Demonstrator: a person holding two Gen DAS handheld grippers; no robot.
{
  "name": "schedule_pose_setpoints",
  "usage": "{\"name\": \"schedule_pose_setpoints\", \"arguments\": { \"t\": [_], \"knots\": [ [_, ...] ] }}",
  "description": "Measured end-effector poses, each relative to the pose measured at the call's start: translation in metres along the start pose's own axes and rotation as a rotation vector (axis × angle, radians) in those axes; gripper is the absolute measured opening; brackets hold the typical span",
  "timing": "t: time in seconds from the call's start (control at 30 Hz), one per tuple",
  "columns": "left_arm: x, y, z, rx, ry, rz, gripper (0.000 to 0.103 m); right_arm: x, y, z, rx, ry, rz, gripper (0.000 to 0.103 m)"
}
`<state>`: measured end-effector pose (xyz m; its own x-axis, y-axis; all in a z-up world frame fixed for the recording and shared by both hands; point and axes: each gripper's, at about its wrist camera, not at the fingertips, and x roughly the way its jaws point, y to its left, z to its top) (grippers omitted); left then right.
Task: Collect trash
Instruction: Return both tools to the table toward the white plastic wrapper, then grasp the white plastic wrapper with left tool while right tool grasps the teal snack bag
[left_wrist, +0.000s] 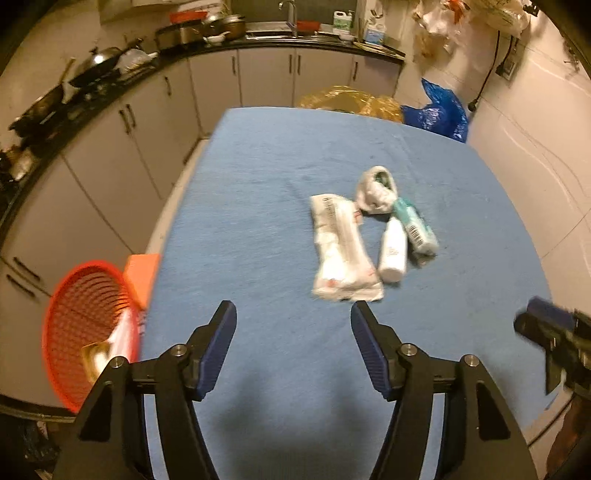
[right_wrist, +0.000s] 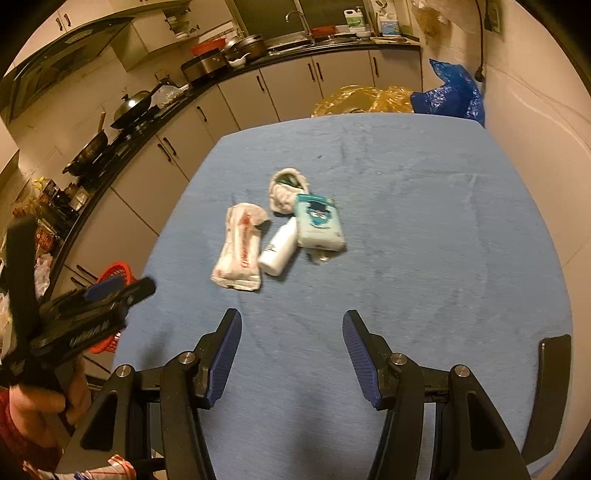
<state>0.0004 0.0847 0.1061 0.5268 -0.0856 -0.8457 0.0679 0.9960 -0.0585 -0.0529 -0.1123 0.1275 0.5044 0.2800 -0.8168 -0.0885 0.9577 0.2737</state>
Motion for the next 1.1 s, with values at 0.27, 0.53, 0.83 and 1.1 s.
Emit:
{"name": "schedule_pose_setpoints", "arguments": {
  "t": [0.27, 0.53, 0.83, 1.1],
  "knots": [
    [0.070, -0.025, 0.036, -0.040, 0.077, -0.011, 0.073, -0.015, -0.045, -0.015, 0.018, 0.020, -0.056, 0.061],
    [0.129, -0.030, 0.051, -0.065, 0.136, 0.065, 0.074, -0.026, -0.080, -0.015, 0.036, 0.032, -0.080, 0.061],
    [0.120, -0.020, 0.030, -0.076, 0.127, 0.036, 0.042, 0.018, -0.071, 0.032, 0.053, 0.079, 0.073, 0.063],
    [0.073, 0.001, -0.032, -0.050, 0.120, 0.066, 0.042, 0.102, -0.051, 0.084, 0.017, 0.146, 0.137, 0.067]
  ]
}}
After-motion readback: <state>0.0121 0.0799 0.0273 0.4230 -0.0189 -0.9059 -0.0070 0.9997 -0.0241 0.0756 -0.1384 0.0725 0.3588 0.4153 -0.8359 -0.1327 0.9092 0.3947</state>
